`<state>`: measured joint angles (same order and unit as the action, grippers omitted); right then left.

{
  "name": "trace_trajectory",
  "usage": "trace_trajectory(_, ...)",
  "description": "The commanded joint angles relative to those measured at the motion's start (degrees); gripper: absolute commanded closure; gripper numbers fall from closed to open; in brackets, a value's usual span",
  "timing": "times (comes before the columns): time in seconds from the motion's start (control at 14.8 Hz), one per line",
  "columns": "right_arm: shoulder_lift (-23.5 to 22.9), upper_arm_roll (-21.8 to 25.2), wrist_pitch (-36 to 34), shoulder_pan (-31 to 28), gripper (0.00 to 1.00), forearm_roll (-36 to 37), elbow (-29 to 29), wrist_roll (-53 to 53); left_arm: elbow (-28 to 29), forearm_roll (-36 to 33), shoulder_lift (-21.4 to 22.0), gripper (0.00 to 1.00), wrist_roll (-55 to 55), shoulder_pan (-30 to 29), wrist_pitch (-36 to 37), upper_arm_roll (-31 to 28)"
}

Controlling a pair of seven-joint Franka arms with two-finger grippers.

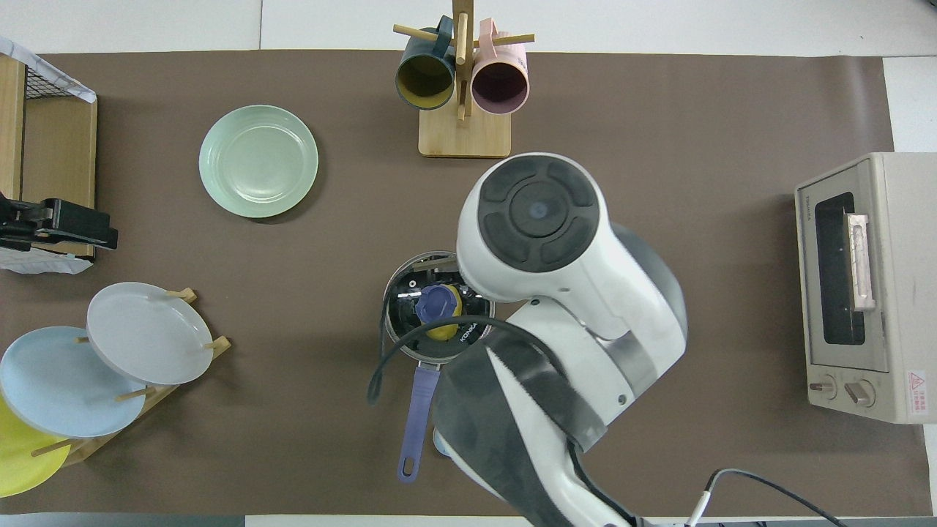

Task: Transfer potato from pot to plate
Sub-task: 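Grasp the lid's blue knob with the right gripper and lift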

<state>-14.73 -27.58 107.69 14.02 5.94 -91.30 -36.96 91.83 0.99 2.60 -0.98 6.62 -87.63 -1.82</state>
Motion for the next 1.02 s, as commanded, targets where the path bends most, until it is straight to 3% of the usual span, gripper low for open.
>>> trace_trajectory(0.0,-0.5,-1.4,5.1,-0.6,0.0,0.7,-3.3,-1.1,1.0,0.5,1.2,0.0,-0.3,0.1,-0.1,-0.4)
trace_trajectory(0.47,-3.3,-1.6,10.0,3.7,0.0,7.1,-6.4,-2.8,1.0,0.5,1.2,0.0,-0.3,0.1,-0.2,-0.4)
trace_trajectory(0.95,-3.3,-1.6,15.9,3.6,0.0,8.0,-11.4,-2.7,1.0,0.5,1.2,0.0,-0.3,0.1,-0.1,-0.4)
